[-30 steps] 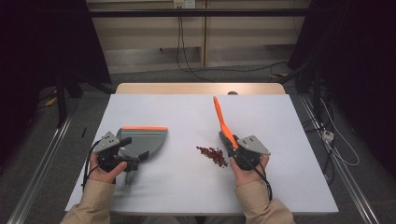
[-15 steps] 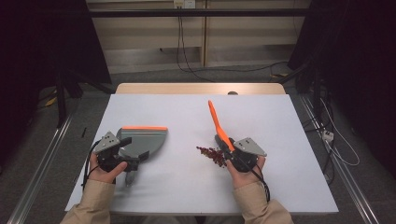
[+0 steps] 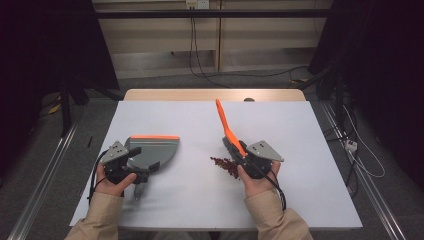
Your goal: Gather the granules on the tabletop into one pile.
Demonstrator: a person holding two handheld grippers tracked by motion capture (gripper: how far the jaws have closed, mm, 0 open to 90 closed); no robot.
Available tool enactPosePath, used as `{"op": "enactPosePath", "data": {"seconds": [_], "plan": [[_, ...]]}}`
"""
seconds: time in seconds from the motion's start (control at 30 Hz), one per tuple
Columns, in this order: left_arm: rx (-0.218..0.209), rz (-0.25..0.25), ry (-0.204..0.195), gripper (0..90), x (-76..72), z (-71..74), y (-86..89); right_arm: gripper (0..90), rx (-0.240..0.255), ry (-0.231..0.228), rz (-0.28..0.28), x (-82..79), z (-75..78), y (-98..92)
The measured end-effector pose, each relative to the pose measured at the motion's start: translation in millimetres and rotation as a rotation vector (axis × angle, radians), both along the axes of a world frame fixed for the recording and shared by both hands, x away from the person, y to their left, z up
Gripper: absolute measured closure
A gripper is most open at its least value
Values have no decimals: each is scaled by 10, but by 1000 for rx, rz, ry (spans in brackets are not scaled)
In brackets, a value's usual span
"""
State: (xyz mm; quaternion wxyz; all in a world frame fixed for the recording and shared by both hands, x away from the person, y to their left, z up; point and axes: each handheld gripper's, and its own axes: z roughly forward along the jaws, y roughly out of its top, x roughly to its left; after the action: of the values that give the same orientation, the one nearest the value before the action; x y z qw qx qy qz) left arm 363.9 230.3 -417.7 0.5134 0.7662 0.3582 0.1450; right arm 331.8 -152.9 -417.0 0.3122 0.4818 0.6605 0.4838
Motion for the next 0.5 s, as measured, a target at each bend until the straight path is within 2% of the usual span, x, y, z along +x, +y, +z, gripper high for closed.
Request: {"op": "enactPosePath", "data": {"seconds": [0.27, 0.37, 0.5], "plan": [[1, -2, -3, 57, 2, -2, 11, 712, 59, 5, 81, 79, -6, 425], [0, -1, -4, 57, -1, 0, 13, 712, 34, 6, 103, 116, -34, 561], [0, 0, -5, 57, -7, 5, 20, 712, -9, 49, 112, 184, -119, 607]]}}
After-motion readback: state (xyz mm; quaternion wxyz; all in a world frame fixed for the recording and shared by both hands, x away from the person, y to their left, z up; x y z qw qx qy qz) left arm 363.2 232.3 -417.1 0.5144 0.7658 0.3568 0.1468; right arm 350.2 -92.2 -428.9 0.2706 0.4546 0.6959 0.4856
